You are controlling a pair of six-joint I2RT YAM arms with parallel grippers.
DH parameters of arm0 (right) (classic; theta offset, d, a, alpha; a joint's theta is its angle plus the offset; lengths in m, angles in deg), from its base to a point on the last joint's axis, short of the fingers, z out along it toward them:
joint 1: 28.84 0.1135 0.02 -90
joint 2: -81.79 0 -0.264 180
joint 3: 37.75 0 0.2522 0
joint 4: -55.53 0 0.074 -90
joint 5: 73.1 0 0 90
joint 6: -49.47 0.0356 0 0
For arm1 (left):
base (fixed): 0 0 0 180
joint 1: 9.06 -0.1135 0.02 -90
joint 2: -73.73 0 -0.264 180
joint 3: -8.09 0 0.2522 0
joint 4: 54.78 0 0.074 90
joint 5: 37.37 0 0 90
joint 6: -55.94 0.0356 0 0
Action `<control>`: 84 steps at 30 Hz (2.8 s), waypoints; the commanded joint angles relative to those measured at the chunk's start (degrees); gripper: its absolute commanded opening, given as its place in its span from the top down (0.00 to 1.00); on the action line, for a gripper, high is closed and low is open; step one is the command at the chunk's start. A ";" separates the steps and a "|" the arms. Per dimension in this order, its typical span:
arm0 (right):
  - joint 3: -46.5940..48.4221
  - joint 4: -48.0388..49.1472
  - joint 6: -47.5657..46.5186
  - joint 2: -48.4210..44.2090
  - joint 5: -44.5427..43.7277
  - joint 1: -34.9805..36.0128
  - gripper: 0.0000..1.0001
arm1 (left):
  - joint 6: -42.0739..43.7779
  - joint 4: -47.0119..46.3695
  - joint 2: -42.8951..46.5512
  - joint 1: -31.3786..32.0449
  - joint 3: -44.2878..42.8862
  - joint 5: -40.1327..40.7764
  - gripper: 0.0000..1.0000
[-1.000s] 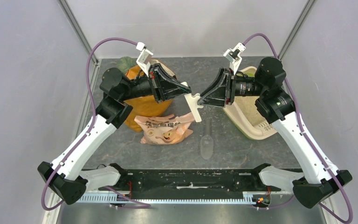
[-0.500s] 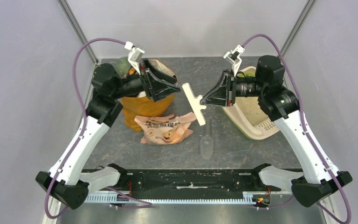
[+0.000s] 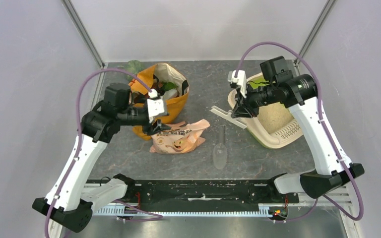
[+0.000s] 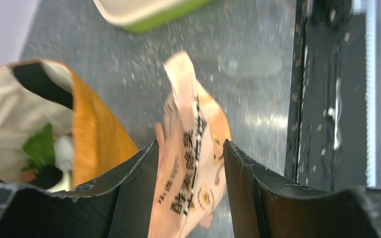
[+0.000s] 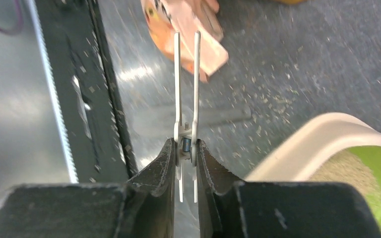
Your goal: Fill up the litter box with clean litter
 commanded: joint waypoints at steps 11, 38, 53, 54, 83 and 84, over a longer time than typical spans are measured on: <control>-5.05 0.96 -29.59 3.42 -20.93 15.01 1.00 | 27.08 8.88 3.25 -0.73 12.68 11.49 0.46; 6.98 2.08 -27.09 18.12 -39.37 31.37 1.00 | 48.93 11.86 2.40 -11.01 17.82 0.14 0.50; 7.89 2.58 -23.37 20.37 -41.77 34.90 1.00 | 50.67 4.20 4.77 -11.01 23.57 -1.17 0.69; 7.72 2.60 -23.46 20.20 -41.86 34.97 1.00 | 50.41 3.86 4.93 -11.01 23.79 -0.97 0.65; 5.77 6.89 -15.97 22.81 -47.26 38.07 1.00 | 51.08 0.83 6.92 -10.93 25.95 -2.90 0.98; 5.81 7.00 -15.72 22.92 -46.94 38.11 1.00 | 51.22 0.75 7.04 -10.94 26.02 -3.00 0.98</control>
